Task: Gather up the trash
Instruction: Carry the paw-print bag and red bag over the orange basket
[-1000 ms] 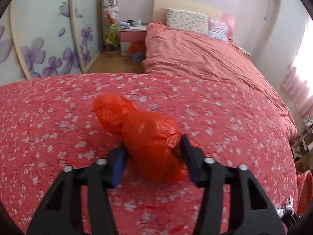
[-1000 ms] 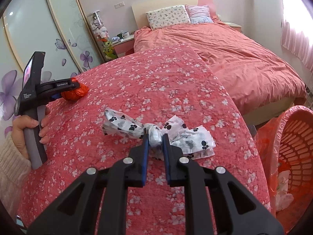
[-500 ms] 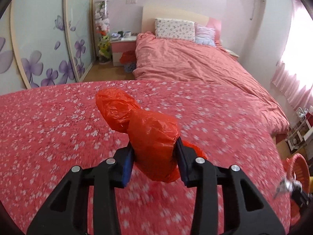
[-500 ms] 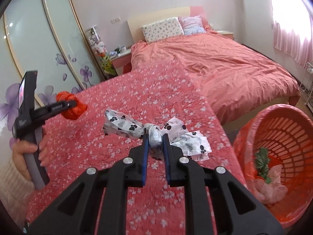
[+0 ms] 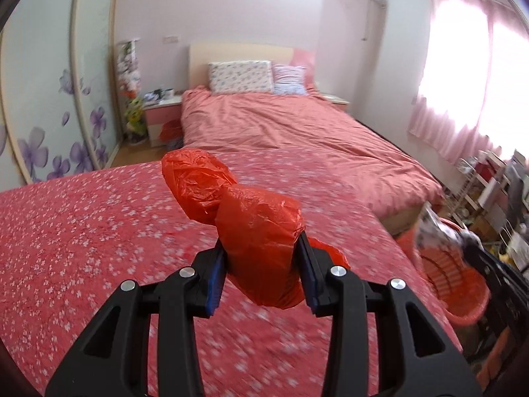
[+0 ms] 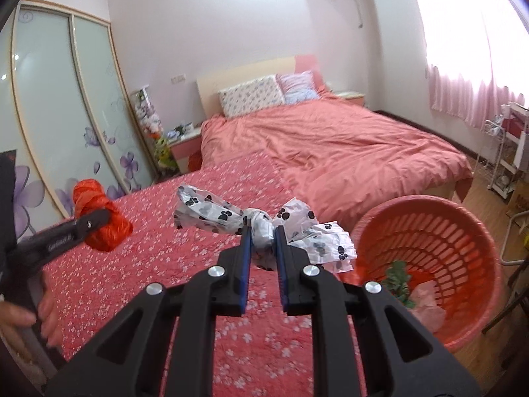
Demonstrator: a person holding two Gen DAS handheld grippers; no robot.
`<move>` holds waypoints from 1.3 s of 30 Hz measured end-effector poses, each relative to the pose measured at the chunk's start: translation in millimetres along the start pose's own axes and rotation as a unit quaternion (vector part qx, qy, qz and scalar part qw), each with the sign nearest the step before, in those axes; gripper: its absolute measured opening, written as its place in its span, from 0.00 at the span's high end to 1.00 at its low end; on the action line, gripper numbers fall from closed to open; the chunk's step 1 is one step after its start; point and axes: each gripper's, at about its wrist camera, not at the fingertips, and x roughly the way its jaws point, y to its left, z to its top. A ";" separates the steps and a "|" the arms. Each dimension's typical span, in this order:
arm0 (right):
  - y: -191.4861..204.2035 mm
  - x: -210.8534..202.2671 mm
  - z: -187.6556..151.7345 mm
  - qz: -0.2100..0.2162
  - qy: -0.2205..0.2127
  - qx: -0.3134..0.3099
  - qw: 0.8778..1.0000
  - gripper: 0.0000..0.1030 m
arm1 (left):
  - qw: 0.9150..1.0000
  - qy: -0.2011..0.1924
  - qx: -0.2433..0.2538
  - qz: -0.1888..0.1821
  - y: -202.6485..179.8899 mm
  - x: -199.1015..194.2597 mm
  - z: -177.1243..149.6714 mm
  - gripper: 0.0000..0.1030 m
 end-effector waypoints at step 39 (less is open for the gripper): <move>-141.7 -59.5 -28.6 -0.151 -0.090 0.098 0.980 0.85 | 0.979 0.005 0.096 -0.178 -184.9 21.1 -42.5 0.61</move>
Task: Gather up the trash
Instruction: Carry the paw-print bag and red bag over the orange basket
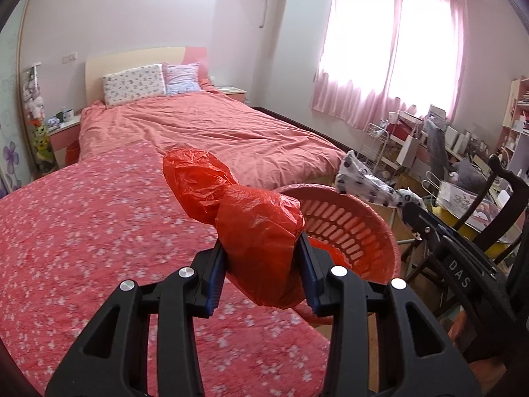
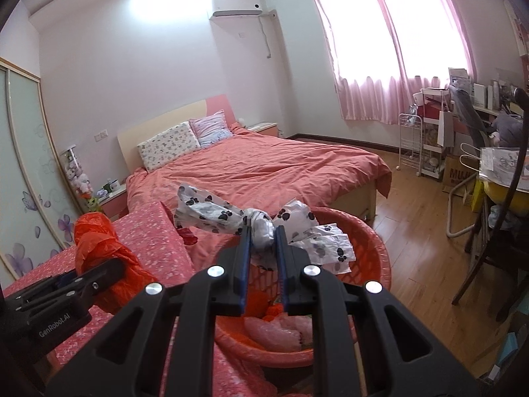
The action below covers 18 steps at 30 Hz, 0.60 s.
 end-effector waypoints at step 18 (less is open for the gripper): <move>-18.7 16.2 6.3 -0.011 0.000 0.018 1.000 0.85 | 0.999 0.018 0.007 -0.030 -24.6 32.3 -1.5 0.61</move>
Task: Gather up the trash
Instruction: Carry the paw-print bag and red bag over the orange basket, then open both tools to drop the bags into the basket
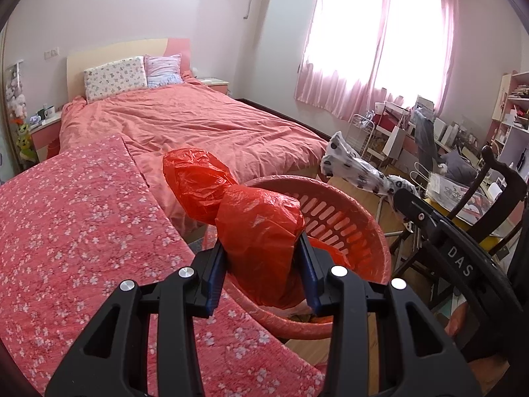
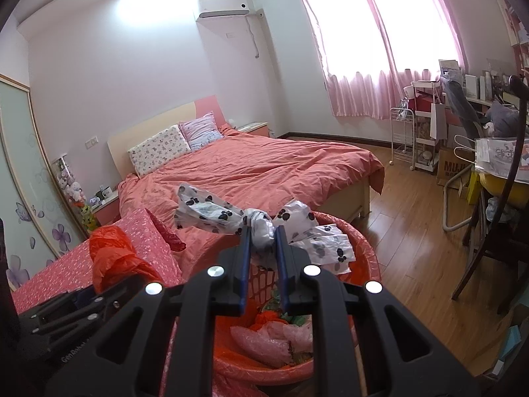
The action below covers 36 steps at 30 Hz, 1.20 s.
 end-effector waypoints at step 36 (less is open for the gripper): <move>-9.8 -20.1 -11.0 0.006 0.012 -0.012 1.000 0.19 | 0.999 0.004 -0.025 0.044 16.4 -25.2 -17.4 0.38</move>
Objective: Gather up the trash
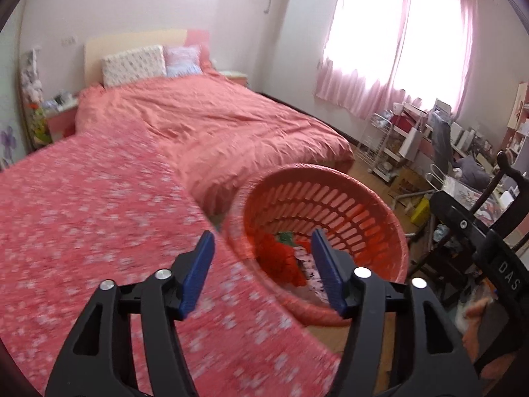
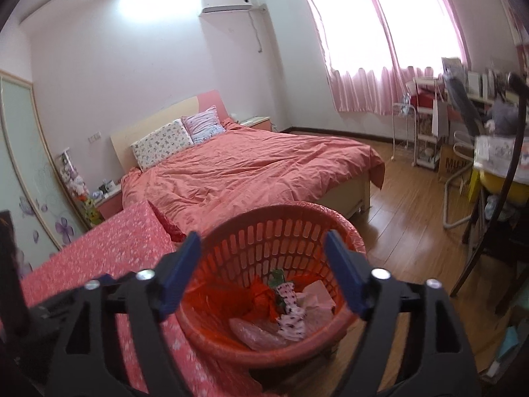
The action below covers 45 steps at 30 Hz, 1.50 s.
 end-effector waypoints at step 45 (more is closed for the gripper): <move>69.3 -165.3 -102.6 -0.040 0.001 -0.125 0.991 0.04 | 0.953 -0.097 -0.122 0.260 48.0 -199.5 -144.6 0.02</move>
